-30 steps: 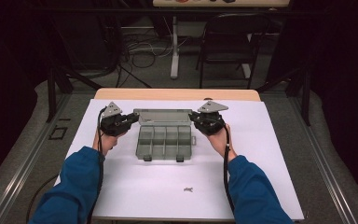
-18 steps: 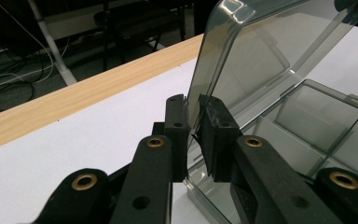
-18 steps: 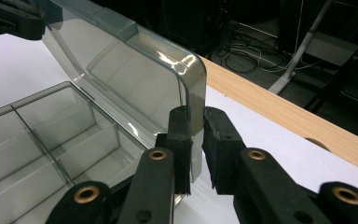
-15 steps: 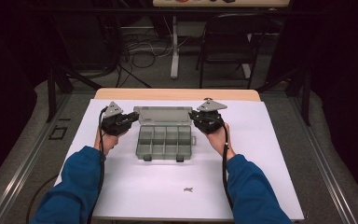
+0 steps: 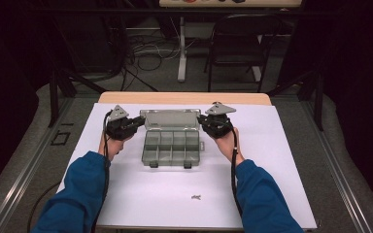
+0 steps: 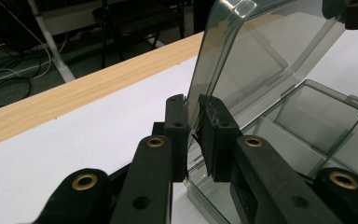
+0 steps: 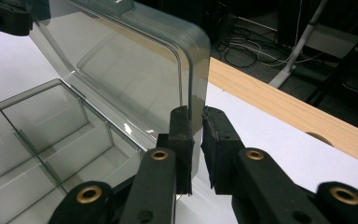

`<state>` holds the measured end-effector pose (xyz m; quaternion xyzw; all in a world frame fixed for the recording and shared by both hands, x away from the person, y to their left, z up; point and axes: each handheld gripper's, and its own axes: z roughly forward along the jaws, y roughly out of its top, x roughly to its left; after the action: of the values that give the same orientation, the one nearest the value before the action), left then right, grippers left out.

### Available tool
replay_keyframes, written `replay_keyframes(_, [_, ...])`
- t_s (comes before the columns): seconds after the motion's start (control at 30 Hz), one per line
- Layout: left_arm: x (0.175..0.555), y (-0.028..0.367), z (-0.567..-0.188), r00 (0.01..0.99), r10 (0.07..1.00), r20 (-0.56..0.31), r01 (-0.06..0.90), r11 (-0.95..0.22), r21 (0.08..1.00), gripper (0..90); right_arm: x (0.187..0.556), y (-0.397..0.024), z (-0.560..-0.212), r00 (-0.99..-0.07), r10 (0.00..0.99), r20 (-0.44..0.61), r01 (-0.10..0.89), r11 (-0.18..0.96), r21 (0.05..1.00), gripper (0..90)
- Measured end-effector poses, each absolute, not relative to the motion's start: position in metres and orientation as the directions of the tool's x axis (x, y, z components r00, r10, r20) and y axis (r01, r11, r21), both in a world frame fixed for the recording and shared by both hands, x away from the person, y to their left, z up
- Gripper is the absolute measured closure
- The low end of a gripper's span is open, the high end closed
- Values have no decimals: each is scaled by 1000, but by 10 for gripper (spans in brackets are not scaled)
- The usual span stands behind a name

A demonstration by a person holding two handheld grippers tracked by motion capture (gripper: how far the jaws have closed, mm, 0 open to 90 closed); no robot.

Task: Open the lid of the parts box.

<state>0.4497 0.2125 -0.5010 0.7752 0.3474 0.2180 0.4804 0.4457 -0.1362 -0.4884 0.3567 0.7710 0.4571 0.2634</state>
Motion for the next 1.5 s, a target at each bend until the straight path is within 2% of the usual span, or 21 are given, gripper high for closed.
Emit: replay_keyframes(1.5, [470, 201, -519, 599, 801, 14, 385, -303, 872, 825, 466, -131, -502, -574, 814, -84, 351, 338, 873, 820])
